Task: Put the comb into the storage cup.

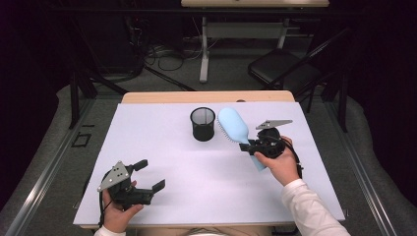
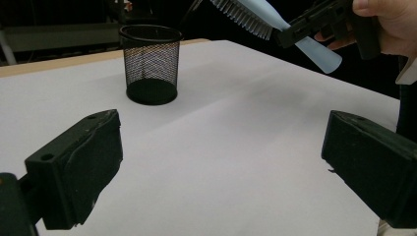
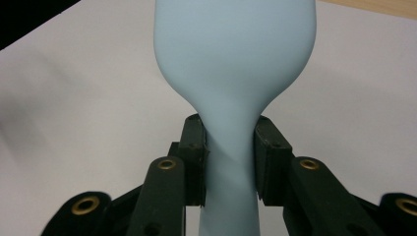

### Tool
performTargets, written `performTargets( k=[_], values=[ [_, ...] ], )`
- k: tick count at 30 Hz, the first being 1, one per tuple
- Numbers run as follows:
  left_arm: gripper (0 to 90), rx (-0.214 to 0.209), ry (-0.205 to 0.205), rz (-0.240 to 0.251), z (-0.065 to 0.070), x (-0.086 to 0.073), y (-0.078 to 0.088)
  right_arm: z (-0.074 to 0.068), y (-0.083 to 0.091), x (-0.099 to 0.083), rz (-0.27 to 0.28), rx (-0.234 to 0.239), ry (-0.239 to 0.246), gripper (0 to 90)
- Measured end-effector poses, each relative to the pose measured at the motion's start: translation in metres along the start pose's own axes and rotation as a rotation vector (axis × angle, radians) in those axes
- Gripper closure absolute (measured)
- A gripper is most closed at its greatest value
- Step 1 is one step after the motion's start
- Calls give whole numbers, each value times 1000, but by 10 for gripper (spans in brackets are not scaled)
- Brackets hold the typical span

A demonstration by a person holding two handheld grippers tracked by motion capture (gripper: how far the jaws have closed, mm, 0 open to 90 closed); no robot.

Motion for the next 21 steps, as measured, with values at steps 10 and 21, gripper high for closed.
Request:
performTargets(
  k=[10,21],
  values=[
    [23,-2,0,0,0,0,0,-11,-4,-1,20,37,2,698],
    [23,0,0,-2,0,0,0,-29,-8,0,48,66,33,698]
  ],
)
Point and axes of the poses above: each handheld gripper's, and its own axes: y roughly backward along the jaws, x roughly out of its top, z roughly to its right, the point moved 1 cm from there along -y, roughly forward along the jaws, and after that the axes turned 11 degrees about -y, right-handed, at the moved point
